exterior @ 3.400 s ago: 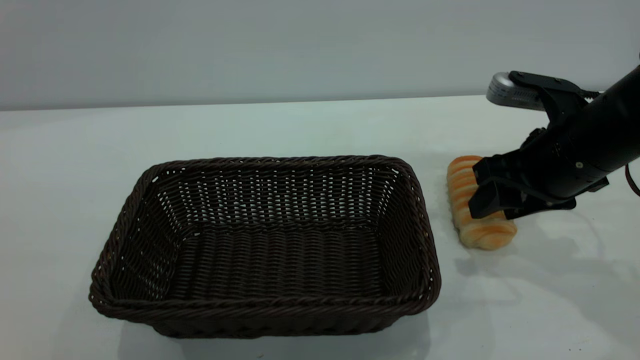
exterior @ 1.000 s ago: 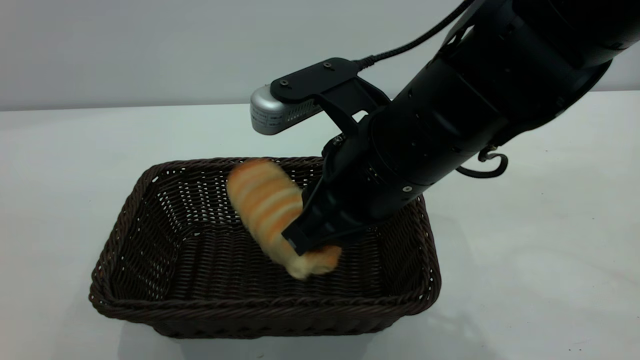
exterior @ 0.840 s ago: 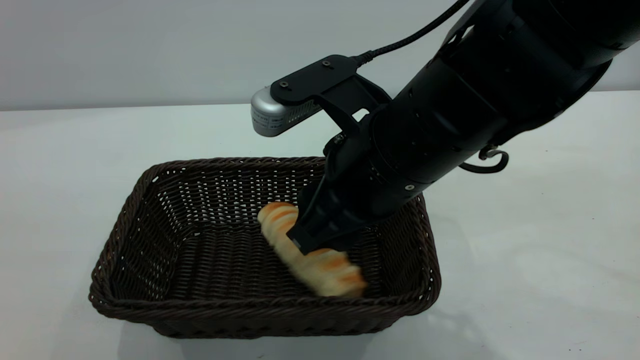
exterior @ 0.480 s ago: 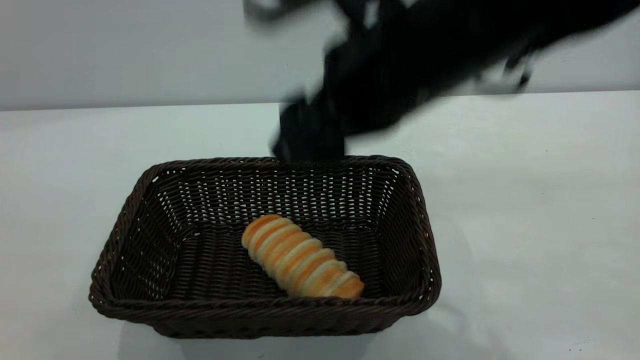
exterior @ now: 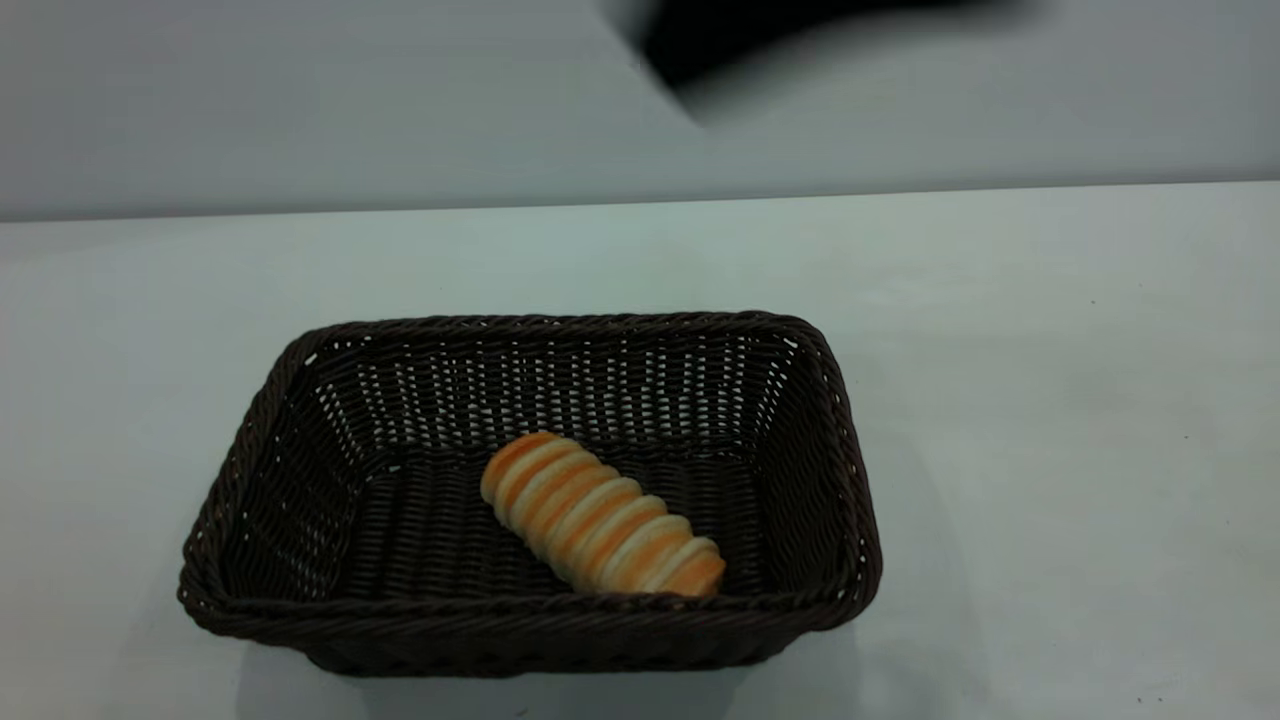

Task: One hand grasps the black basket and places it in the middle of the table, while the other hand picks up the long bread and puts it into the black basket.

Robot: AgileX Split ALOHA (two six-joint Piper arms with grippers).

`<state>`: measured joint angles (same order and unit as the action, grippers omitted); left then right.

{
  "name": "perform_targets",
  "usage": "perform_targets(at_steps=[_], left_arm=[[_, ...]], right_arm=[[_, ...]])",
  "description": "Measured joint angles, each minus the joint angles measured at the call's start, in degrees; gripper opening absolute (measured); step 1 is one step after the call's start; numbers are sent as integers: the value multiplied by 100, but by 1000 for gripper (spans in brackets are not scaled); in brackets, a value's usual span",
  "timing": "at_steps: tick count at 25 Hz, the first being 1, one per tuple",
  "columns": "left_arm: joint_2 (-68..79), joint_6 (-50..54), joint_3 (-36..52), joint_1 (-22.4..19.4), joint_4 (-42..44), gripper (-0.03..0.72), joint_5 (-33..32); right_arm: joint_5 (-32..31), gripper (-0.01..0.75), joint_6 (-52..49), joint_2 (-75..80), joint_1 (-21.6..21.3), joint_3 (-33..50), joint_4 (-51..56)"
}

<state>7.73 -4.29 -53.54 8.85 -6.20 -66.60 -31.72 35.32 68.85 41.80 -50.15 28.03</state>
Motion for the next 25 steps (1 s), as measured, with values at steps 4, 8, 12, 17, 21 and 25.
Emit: perform_targets(at_steps=[4, 8, 12, 17, 21, 25], left_arm=[[-546, 221, 0, 0, 287, 561, -8], [-940, 369, 110, 0, 435, 561, -8], [-936, 429, 479, 0, 406, 560, -8], [-936, 393, 1186, 0, 358, 559, -8], [-931, 304, 1654, 0, 359, 559, -8], [-925, 264, 1858, 0, 359, 559, -8]], right_arm=[[-1547, 423, -1681, -650, 0, 34, -1858], [-2524, 423, -2058, -1521, 0, 40, -2095], [-2997, 416, -2330, -2563, 0, 558, -2128], [-3058, 396, -2615, -3980, 0, 1667, -2139], [-3162, 384, -2783, -4940, 0, 2014, -2284], [-3239, 371, -2841, -5509, 0, 2039, -2397]])
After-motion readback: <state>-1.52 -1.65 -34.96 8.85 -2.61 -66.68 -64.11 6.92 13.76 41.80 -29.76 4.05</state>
